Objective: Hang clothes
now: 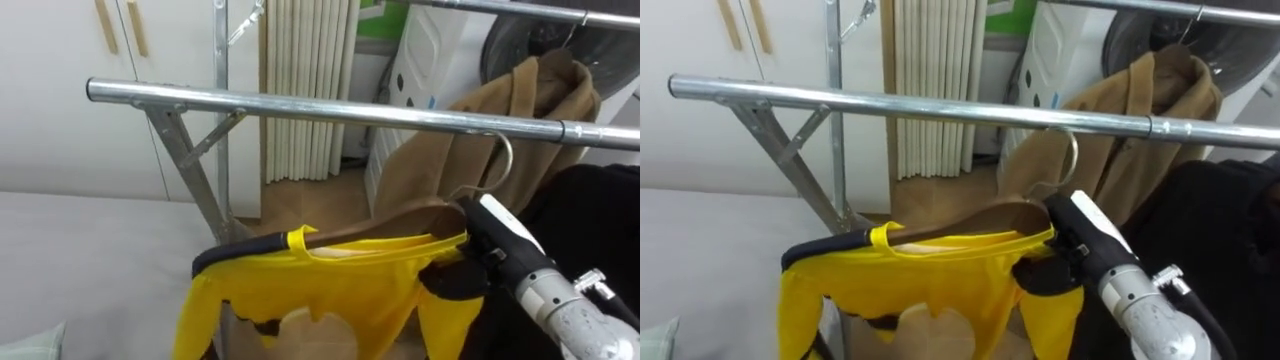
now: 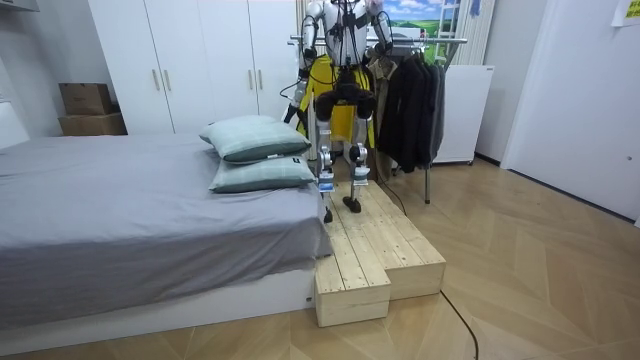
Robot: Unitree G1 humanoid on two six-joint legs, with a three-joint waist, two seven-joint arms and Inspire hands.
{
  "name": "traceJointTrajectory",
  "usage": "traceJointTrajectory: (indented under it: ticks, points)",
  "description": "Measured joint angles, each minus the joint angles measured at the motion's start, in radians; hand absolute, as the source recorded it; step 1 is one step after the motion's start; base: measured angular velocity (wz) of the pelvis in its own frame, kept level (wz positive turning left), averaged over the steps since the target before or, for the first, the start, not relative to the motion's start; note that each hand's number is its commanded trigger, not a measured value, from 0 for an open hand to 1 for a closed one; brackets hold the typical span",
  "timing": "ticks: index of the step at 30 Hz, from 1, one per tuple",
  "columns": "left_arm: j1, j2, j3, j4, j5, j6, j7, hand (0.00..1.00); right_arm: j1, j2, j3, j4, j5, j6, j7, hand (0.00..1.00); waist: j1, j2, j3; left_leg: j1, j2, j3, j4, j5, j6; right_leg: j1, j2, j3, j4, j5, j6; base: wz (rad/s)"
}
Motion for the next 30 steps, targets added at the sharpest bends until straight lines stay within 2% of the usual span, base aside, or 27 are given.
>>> traceJointTrajectory:
  ticks: [7, 13, 16, 19, 22, 30]
  points:
    - [-0.003, 0.000, -0.001, 0.000, 0.000, -0.001, -0.006, 0.00, -0.032, -0.004, 0.000, 0.067, 0.058, -0.001, 0.007, 1.00, 0.021, -0.003, -0.0019, 0.017, 0.001, -0.021, -0.002, 0.001, -0.001, 0.021, -0.005, -0.028, -0.002, -0.012, -0.008, 0.09]
    - [0.006, 0.000, 0.000, 0.002, 0.009, 0.002, -0.020, 0.00, -0.067, -0.004, 0.000, 0.139, 0.085, -0.001, 0.021, 1.00, 0.033, -0.007, -0.0017, 0.026, 0.002, -0.027, -0.002, 0.001, -0.001, 0.034, -0.006, -0.033, -0.004, -0.012, -0.008, 0.04]
    - [0.020, 0.001, 0.005, 0.000, 0.022, 0.002, -0.025, 0.00, -0.086, -0.007, 0.000, 0.186, 0.117, -0.001, 0.020, 1.00, 0.033, -0.016, -0.0065, 0.031, 0.001, -0.027, -0.002, 0.001, -0.001, 0.038, -0.007, -0.033, -0.003, -0.015, -0.007, 0.00]
    - [0.027, 0.002, 0.021, 0.001, 0.039, 0.002, -0.043, 0.00, -0.096, -0.010, 0.000, 0.225, 0.148, -0.001, 0.020, 1.00, 0.037, -0.021, -0.0061, 0.037, 0.000, -0.036, -0.002, 0.001, -0.001, 0.053, -0.008, -0.035, -0.003, -0.015, -0.007, 0.02]
    - [0.029, 0.002, 0.030, -0.001, 0.041, 0.001, -0.058, 0.00, -0.111, -0.018, 0.000, 0.309, 0.186, -0.007, 0.021, 1.00, 0.056, -0.019, -0.0049, 0.055, 0.000, -0.039, -0.002, 0.001, -0.001, 0.065, -0.008, -0.036, -0.006, -0.016, -0.007, 0.00]
    - [0.029, 0.001, 0.038, 0.000, 0.069, 0.008, -0.087, 0.00, -0.126, -0.035, 0.000, 0.361, 0.245, -0.011, 0.020, 1.00, 0.070, -0.014, -0.0015, 0.054, 0.001, -0.053, -0.003, 0.001, -0.001, 0.067, -0.010, -0.049, -0.011, -0.016, -0.007, 0.04]
